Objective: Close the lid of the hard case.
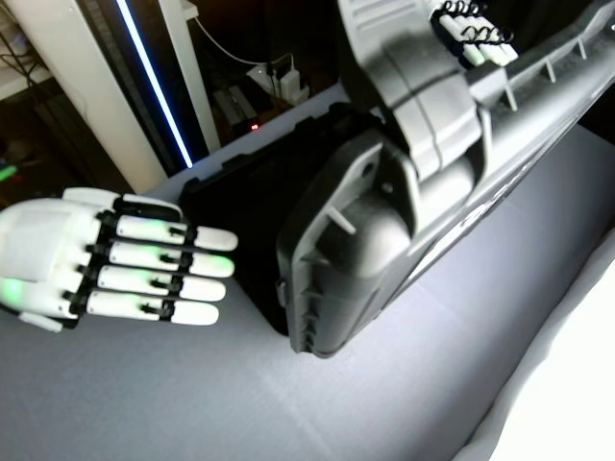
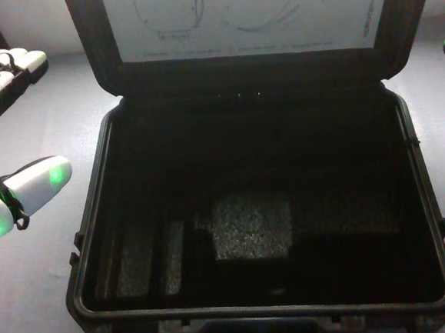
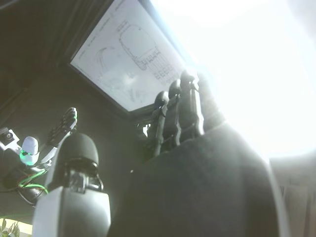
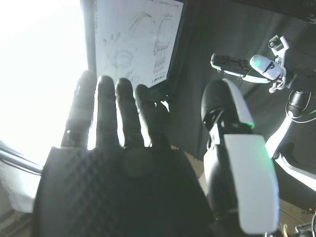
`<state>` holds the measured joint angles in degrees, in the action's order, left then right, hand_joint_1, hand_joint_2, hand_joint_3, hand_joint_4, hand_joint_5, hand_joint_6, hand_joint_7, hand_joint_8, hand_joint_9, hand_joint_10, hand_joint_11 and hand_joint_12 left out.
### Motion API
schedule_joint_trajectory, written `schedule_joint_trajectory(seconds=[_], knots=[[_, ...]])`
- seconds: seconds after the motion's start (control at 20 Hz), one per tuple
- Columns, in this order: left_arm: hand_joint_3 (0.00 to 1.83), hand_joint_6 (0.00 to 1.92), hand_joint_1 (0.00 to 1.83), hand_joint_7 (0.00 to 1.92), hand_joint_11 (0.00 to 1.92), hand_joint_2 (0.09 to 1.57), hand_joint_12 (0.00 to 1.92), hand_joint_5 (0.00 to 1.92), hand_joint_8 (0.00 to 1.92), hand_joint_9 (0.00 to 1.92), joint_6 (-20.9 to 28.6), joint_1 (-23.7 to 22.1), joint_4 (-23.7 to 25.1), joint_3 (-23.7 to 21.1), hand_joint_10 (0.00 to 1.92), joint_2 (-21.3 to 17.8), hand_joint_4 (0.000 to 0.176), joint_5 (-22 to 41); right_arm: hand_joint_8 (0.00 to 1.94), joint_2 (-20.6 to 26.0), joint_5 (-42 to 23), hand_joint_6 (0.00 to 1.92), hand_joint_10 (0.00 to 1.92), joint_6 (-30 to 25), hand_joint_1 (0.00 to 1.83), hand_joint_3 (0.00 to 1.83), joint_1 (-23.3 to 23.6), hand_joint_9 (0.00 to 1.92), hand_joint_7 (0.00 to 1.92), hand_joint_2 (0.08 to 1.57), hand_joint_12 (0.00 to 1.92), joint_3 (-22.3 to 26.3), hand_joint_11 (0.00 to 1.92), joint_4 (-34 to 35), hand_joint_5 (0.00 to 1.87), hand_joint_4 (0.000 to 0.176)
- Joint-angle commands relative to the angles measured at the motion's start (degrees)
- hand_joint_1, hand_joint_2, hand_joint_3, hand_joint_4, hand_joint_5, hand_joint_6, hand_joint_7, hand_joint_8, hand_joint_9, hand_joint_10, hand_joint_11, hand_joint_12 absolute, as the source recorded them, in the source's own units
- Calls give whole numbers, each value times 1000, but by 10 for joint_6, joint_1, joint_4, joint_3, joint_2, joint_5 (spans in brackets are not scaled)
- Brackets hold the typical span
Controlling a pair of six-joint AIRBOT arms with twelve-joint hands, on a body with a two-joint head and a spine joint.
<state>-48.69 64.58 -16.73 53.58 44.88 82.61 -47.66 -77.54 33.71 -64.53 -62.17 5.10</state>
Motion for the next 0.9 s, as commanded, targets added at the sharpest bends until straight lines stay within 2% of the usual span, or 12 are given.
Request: schedule_joint_trajectory(seconds=[0.0,0.1,0.2,0.25,0.3,0.4,0.45,0.55,0.7,0.75,0.85], knots=[[9,7,0,156,71,1254,74,157,7,152,1,-2,-6,5,9,0,0,59,0,0,-66,0,0,-2,285,2,6,87,125,1253,228,-4,29,15,105,0],[16,0,0,138,90,1284,86,136,0,145,1,-5,-11,12,4,0,0,46,0,-3,-61,0,0,-2,279,3,7,80,117,1260,216,-9,26,21,96,0],[0,0,0,103,93,1241,94,87,0,106,5,-16,-25,30,0,5,0,24,0,-9,-31,0,0,-4,274,10,21,63,78,1281,206,-25,21,32,80,0],[11,0,0,72,46,1274,77,75,0,61,11,-42,-26,53,0,14,0,-11,0,-13,-7,1,0,-10,259,0,34,65,80,1263,186,-42,16,33,82,0],[11,0,0,72,46,1274,77,75,0,61,11,-47,-26,55,0,16,0,-16,0,-14,-3,1,0,-11,259,0,35,65,80,1263,186,-44,16,34,82,0],[19,6,0,81,28,1302,67,90,4,67,10,-90,-25,87,4,37,0,-67,0,-16,26,0,0,-11,237,0,52,66,92,1262,132,-63,15,38,79,0],[3,13,0,112,39,1272,69,112,15,85,10,-109,-25,104,10,46,0,-94,0,-19,43,0,1,-11,241,0,62,92,122,1235,111,-72,44,39,102,0],[0,7,0,171,82,1190,98,152,9,117,10,-141,-28,138,8,65,0,-146,0,-30,82,0,0,-11,177,3,88,66,93,1233,95,-96,32,40,80,0],[0,8,0,175,113,1174,115,164,7,146,9,-189,-21,180,16,89,0,-214,0,-49,125,0,0,-11,88,2,133,51,74,1234,90,-132,29,37,37,0],[0,7,0,176,105,1163,113,166,6,141,6,-209,-14,191,11,95,0,-231,2,-56,141,0,0,-11,112,6,155,48,81,1250,85,-143,20,29,35,0],[0,5,0,176,109,1176,118,164,4,147,-7,-234,-7,199,11,96,0,-252,0,-67,172,0,0,-11,52,5,194,35,77,1257,77,-161,12,7,25,0]])
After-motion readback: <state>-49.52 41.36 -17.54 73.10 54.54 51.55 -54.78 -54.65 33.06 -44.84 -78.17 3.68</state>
